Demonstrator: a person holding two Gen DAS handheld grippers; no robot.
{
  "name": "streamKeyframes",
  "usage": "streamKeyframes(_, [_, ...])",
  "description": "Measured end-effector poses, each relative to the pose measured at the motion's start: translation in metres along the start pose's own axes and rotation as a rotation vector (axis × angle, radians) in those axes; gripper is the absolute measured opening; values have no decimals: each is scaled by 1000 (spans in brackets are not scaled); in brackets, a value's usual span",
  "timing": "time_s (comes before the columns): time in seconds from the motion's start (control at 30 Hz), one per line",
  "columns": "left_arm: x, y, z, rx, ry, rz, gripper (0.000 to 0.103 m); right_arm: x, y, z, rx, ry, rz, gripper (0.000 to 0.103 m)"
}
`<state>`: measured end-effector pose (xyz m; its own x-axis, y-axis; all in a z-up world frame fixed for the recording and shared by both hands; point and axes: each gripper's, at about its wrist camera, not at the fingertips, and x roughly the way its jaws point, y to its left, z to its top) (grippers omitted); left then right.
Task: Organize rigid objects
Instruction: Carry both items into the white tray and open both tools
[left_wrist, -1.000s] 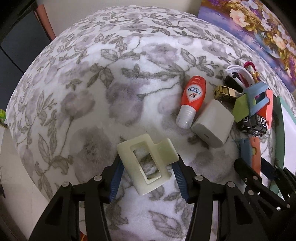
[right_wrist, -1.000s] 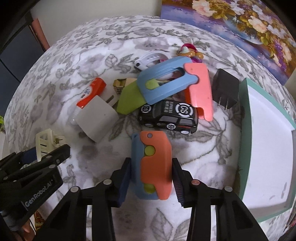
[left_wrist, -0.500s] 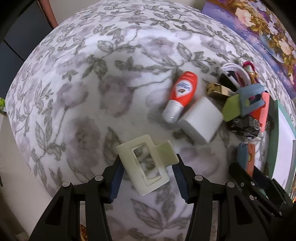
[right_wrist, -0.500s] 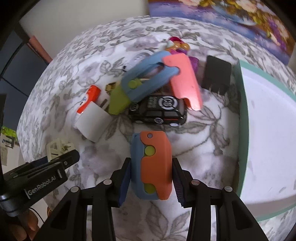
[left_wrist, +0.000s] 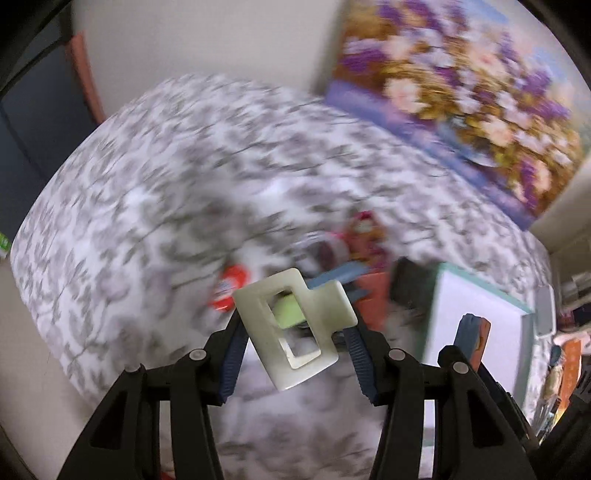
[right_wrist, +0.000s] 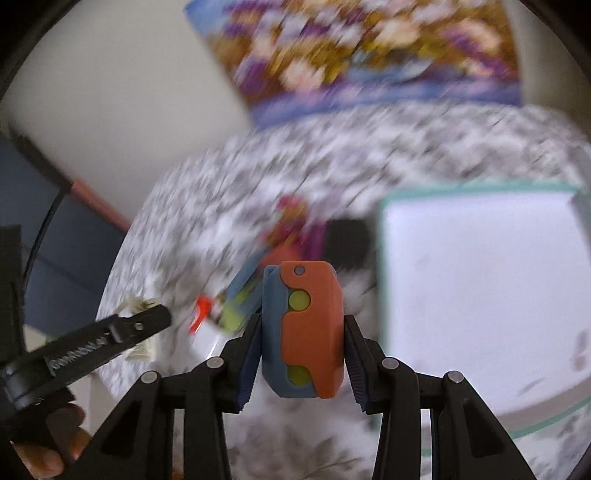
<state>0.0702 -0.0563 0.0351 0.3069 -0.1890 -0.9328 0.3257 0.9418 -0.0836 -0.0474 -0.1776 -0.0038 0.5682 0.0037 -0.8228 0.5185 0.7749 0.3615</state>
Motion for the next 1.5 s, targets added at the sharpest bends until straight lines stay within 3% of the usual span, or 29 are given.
streamKeyframes(0.13, [7,-48,-5,77,25,-47,54,-17,-33,15,67,-78,-84,45])
streamKeyframes(0.23, [17,-79,-10,123,45,-72,54,-23,-65,20,141,-93,-133,45])
streamKeyframes(0.47, [38,-144,-27,269,60,-102,54,-39,-151,20,268,-95,-364,45])
streamKeyframes(0.73, [66,-193,-49,413,58,-148,54,-44,-200,11,323,-73,-456,45])
streamKeyframes(0.97, [76,-207,-64,493,55,-158,54,-32,-209,6,332,-22,-476,45])
streamKeyframes(1.33, [64,-199,-60,464,49,-187,54,-26,-210,2,324,15,-507,45])
streamKeyframes(1.43, [61,-192,-55,443,47,-181,56,-26,-207,2,309,14,-520,48])
streamKeyframes(1.5, [59,-185,-51,425,43,-167,59,-28,-204,3,297,7,-526,58])
